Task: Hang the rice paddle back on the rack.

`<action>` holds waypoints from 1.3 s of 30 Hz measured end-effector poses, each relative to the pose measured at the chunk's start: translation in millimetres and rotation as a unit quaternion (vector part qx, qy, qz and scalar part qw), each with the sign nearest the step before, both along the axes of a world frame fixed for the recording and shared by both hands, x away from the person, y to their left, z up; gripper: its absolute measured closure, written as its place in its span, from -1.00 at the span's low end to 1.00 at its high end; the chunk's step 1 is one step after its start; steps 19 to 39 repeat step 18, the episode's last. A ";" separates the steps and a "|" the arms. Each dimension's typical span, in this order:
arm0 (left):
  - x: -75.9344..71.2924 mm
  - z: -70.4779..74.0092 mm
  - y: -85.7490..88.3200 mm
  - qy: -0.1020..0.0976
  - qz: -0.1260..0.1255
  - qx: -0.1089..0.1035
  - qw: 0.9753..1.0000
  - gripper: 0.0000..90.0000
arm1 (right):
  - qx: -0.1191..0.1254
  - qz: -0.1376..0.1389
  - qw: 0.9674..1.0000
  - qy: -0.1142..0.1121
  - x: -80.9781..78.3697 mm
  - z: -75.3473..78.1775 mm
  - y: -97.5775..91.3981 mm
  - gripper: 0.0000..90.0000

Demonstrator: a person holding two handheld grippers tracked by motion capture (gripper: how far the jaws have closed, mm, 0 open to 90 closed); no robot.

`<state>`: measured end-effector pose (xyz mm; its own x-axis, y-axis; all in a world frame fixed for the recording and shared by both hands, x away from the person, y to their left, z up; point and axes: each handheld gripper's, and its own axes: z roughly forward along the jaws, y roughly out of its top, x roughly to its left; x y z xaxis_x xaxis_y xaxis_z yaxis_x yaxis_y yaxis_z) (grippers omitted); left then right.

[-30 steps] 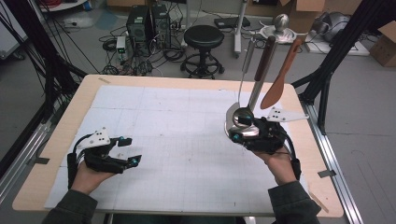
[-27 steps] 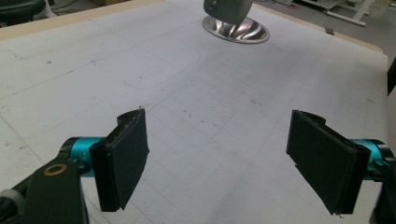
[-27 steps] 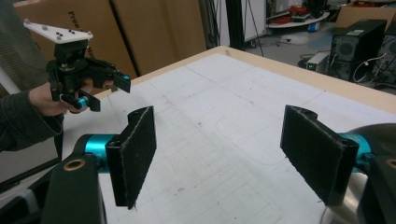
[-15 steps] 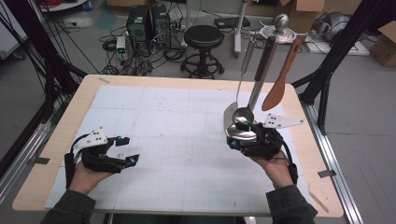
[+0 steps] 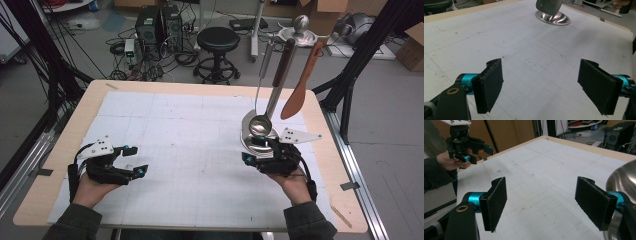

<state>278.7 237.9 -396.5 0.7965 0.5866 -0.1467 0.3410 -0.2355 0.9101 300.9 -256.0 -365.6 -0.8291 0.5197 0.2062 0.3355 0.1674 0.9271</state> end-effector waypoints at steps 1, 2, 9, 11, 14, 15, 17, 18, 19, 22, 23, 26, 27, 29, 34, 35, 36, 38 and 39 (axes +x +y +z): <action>0.0 0.0 0.3 0.000 0.000 0.000 1.000 -0.54 | 0.000 0.000 1.000 0.000 -0.3 -1.0 0.1 -0.45; 0.1 0.1 0.6 0.000 0.000 0.000 1.000 -0.54 | -0.001 -0.001 1.000 0.002 -0.9 -2.0 0.3 -0.45; -0.5 0.0 1.3 0.000 0.002 -0.001 1.000 -0.54 | -0.003 -0.001 1.000 0.005 -4.5 -8.8 -1.0 -0.46; -0.4 -0.3 0.8 0.001 0.002 0.000 1.000 -0.54 | 0.000 -0.003 1.000 0.005 -5.7 -10.7 -1.9 -0.46; -0.2 -0.7 0.8 0.003 0.002 0.001 1.000 -0.54 | -0.001 -0.003 1.000 0.005 -8.1 -14.1 -2.6 -0.46; -0.2 -0.7 0.8 0.003 0.002 0.001 1.000 -0.54 | 0.000 -0.005 1.000 0.006 -9.6 -16.2 -2.9 -0.46; -0.4 -1.0 0.5 0.003 0.002 0.001 1.000 -0.54 | -0.001 -0.004 1.000 0.008 -11.2 -19.4 -3.2 -0.47; -0.5 -1.2 -0.1 0.005 0.003 0.002 1.000 -0.54 | -0.004 -0.005 1.000 0.009 -11.9 -20.9 -3.3 -0.47; -0.5 -1.2 -0.1 0.005 0.003 0.002 1.000 -0.54 | -0.004 -0.005 1.000 0.009 -11.9 -20.9 -3.3 -0.47; -0.5 -1.2 -0.1 0.005 0.003 0.002 1.000 -0.54 | -0.004 -0.005 1.000 0.009 -11.9 -20.9 -3.3 -0.47; -0.5 -1.2 -0.1 0.005 0.003 0.002 1.000 -0.54 | -0.004 -0.005 1.000 0.009 -11.9 -20.9 -3.3 -0.47; -0.5 -1.2 -0.1 0.005 0.003 0.002 1.000 -0.54 | -0.004 -0.005 1.000 0.009 -11.9 -20.9 -3.3 -0.47; -0.5 -1.2 -0.1 0.005 0.003 0.002 1.000 -0.54 | -0.004 -0.005 1.000 0.009 -11.9 -20.9 -3.3 -0.47; -0.5 -1.2 -0.1 0.005 0.003 0.002 1.000 -0.54 | -0.004 -0.005 1.000 0.009 -11.9 -20.9 -3.3 -0.47; -0.5 -1.2 -0.1 0.005 0.003 0.002 1.000 -0.54 | -0.004 -0.005 1.000 0.009 -11.9 -20.9 -3.3 -0.47; -0.5 -1.2 -0.1 0.005 0.003 0.002 1.000 -0.54 | -0.004 -0.005 1.000 0.009 -11.9 -20.9 -3.3 -0.47; -0.5 -1.2 -0.1 0.005 0.003 0.002 1.000 -0.54 | -0.004 -0.005 1.000 0.009 -11.9 -20.9 -3.3 -0.47; -0.5 -1.2 -0.1 0.005 0.003 0.002 1.000 -0.54 | -0.004 -0.005 1.000 0.009 -11.9 -20.9 -3.3 -0.47; -0.5 -1.2 -0.1 0.005 0.003 0.002 1.000 -0.54 | -0.004 -0.005 1.000 0.009 -11.9 -20.9 -3.3 -0.47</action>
